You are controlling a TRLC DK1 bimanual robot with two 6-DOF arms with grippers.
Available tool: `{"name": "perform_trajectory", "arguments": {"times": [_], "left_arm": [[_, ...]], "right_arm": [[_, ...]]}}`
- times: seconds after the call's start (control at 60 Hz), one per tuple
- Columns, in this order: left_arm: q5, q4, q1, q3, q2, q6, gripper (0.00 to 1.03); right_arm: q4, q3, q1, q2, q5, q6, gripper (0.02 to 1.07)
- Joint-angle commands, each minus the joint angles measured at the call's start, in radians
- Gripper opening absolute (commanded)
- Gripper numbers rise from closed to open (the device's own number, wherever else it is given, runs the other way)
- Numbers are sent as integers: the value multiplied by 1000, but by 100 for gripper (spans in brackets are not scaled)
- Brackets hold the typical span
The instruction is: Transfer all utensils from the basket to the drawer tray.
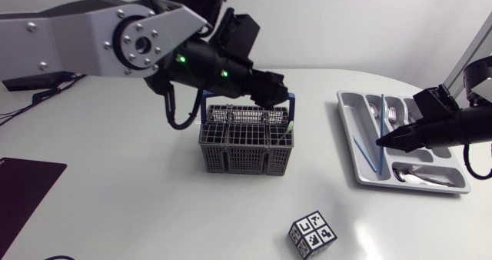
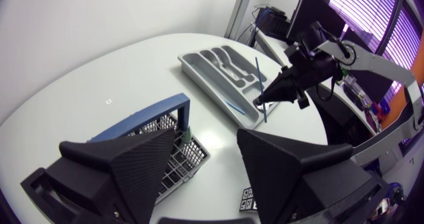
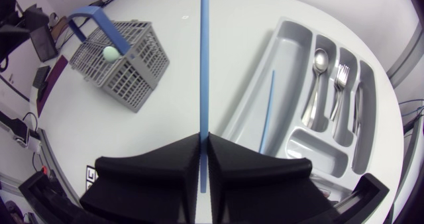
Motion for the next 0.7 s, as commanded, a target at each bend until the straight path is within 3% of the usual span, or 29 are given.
{"name": "perform_trajectory", "arguments": {"times": [0.0,0.283,0.367,0.45,0.567,0.683], "left_arm": [[-41,-12,-27,16,50,43,66],[-165,-19,-79,40,149,86,66],[-186,-17,-95,45,162,92,66],[-225,-12,-124,53,184,108,66],[-271,15,-145,65,216,112,63],[-300,41,-148,85,258,112,59]], "right_arm": [[36,46,-31,82,20,40,8],[119,117,-37,277,120,136,10],[125,124,-32,298,127,147,18],[128,126,-26,312,134,158,42],[124,124,-23,310,134,173,86],[119,117,-20,297,134,175,100]]}}
